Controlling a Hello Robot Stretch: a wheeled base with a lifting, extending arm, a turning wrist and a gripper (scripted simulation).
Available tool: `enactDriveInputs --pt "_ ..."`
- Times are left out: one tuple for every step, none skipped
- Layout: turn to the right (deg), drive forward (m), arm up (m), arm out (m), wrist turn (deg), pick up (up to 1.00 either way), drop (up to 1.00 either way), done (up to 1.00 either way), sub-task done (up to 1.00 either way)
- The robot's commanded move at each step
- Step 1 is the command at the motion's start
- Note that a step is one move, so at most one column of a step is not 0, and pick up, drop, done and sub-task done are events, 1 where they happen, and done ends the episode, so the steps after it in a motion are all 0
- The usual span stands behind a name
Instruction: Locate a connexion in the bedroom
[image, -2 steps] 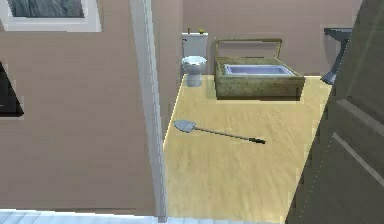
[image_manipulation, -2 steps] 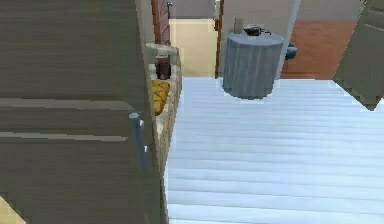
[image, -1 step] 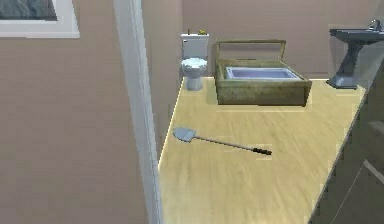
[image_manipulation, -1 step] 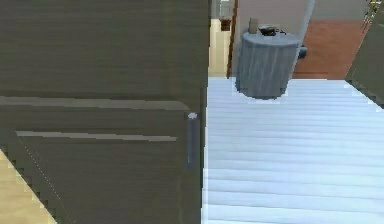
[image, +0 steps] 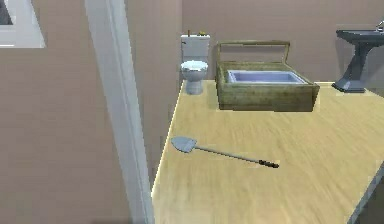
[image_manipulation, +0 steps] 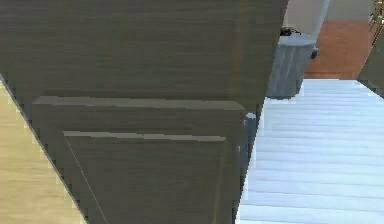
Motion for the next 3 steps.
enactDriveInputs --pt "45.0 0.00 0.00 0.00 0.0 0.00 0.00 0.00 0.00" --pt "45.0 0.00 0.00 0.00 0.0 0.00 0.00 0.00 0.00" --pt "45.0 0.00 0.00 0.00 0.0 0.00 0.00 0.00 0.00"
